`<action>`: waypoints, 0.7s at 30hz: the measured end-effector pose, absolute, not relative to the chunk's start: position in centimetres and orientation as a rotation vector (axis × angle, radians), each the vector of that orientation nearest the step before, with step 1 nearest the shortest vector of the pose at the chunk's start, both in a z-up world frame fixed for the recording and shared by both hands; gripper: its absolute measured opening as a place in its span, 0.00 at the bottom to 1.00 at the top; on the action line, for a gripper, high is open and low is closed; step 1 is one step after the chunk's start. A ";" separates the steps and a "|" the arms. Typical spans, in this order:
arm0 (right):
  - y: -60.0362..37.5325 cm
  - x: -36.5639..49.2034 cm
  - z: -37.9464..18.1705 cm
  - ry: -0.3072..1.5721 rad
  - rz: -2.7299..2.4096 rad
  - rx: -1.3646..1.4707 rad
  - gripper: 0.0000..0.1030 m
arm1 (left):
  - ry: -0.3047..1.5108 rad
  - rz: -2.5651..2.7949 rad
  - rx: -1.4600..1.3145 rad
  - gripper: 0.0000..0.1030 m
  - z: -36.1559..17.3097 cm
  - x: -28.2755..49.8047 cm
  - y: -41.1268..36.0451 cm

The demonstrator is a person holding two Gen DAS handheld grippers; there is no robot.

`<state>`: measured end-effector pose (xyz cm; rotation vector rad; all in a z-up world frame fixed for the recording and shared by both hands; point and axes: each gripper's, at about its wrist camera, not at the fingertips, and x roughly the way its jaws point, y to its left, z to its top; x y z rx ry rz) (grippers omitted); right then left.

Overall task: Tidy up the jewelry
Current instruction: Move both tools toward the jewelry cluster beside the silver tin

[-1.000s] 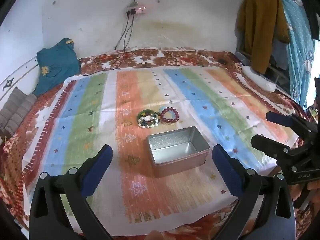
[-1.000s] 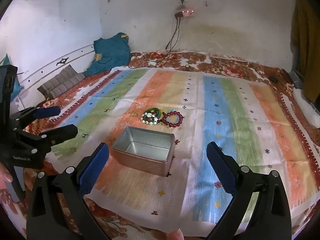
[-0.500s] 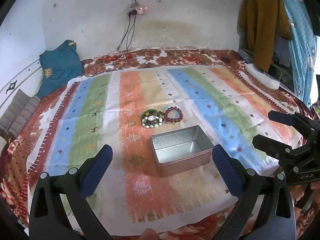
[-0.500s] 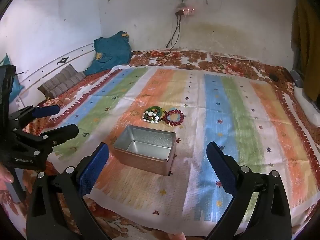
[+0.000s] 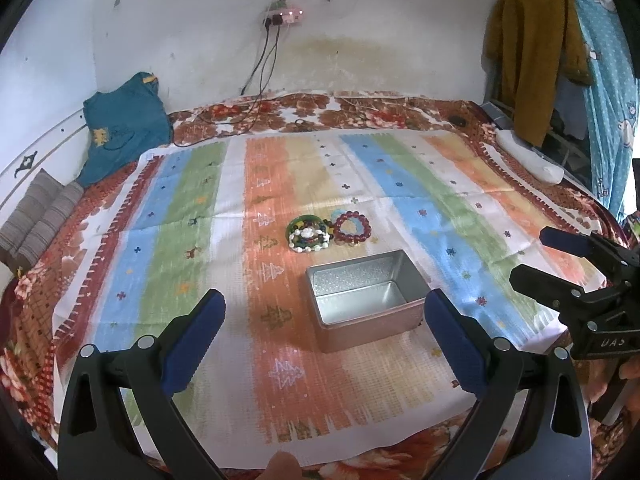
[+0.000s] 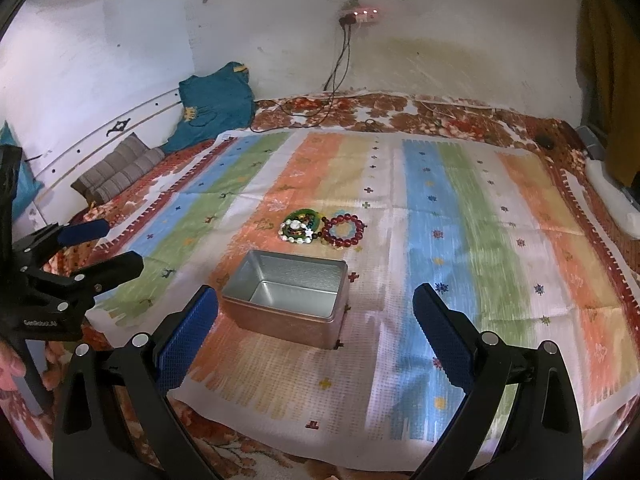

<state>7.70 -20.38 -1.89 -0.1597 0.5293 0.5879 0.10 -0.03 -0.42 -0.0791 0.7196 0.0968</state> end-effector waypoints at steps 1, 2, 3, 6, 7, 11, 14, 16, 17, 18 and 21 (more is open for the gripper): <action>-20.4 7.8 -1.9 0.532 0.587 -0.156 0.96 | 0.729 0.102 -0.080 0.95 -0.5 0.3 0.0; -20.5 7.9 -2.0 0.534 0.586 -0.153 0.96 | 0.742 0.118 -0.081 0.95 -0.6 0.5 0.2; -20.5 7.9 -1.9 0.534 0.584 -0.152 0.96 | 0.752 0.129 -0.082 0.95 -0.7 0.6 0.3; -20.4 8.0 -2.0 0.539 0.582 -0.154 0.96 | 0.774 0.122 -0.106 0.95 -1.0 0.8 0.8; -20.5 8.0 -2.0 0.539 0.583 -0.154 0.96 | 0.775 0.105 -0.112 0.95 -1.0 0.8 0.8; -20.5 8.0 -2.1 0.542 0.581 -0.157 0.96 | 0.765 0.114 -0.087 0.95 -0.8 0.7 0.5; -20.5 8.0 -2.0 0.543 0.580 -0.153 0.96 | 0.765 0.088 -0.083 0.95 -0.7 0.5 0.2; -20.4 8.0 -2.1 0.542 0.574 -0.157 0.96 | 0.745 0.102 -0.062 0.95 -0.4 0.5 0.0; -20.4 8.1 -2.1 0.549 0.572 -0.159 0.96 | 0.738 0.118 -0.051 0.95 -0.3 0.4 -0.1; -20.3 8.3 -2.2 0.556 0.569 -0.161 0.96 | 0.740 0.124 -0.050 0.95 -0.3 0.4 -0.1; -20.1 8.6 -2.3 0.564 0.563 -0.161 0.96 | 0.751 0.124 -0.062 0.95 -0.2 0.9 0.2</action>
